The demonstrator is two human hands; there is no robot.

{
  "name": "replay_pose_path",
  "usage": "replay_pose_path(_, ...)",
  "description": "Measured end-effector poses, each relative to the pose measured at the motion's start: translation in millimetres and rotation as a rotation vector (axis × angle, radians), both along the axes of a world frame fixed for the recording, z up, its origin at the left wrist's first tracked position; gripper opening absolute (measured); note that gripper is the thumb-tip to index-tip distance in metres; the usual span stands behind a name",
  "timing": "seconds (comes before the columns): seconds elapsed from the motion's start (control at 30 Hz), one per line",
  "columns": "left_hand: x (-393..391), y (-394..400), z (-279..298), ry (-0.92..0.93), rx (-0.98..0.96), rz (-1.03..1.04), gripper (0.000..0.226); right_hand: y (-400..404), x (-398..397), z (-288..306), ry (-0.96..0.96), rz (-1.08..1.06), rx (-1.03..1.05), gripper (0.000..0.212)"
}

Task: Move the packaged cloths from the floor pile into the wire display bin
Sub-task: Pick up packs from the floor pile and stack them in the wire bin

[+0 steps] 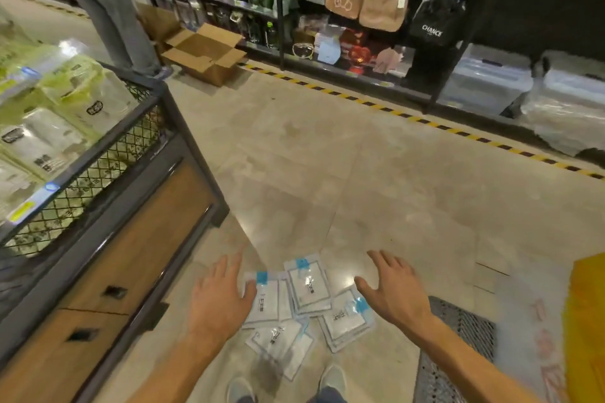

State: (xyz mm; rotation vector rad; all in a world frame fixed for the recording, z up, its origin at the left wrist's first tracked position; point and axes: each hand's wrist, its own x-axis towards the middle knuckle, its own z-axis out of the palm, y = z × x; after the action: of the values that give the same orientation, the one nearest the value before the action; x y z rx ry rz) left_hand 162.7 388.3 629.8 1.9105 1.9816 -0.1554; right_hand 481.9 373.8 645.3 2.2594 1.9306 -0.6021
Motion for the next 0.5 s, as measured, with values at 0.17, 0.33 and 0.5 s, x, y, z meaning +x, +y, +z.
replay_pose_path(0.17,-15.7,29.6,-109.7,0.021,-0.142,0.040,0.072,26.5,-11.3,-98.4,-0.009,-0.032,-0.051,0.079)
replay_pose_path(0.33,-23.5,67.5,-240.9,0.050,-0.196,0.050,0.071,61.5,-28.4,-225.9,-0.027,-0.047,-0.101,0.096)
replay_pose_path(0.5,-36.3,83.2,-392.7,0.088,-0.233,0.052,0.069,94.1,-44.1,-380.4,-0.020,-0.025,-0.149,0.074)
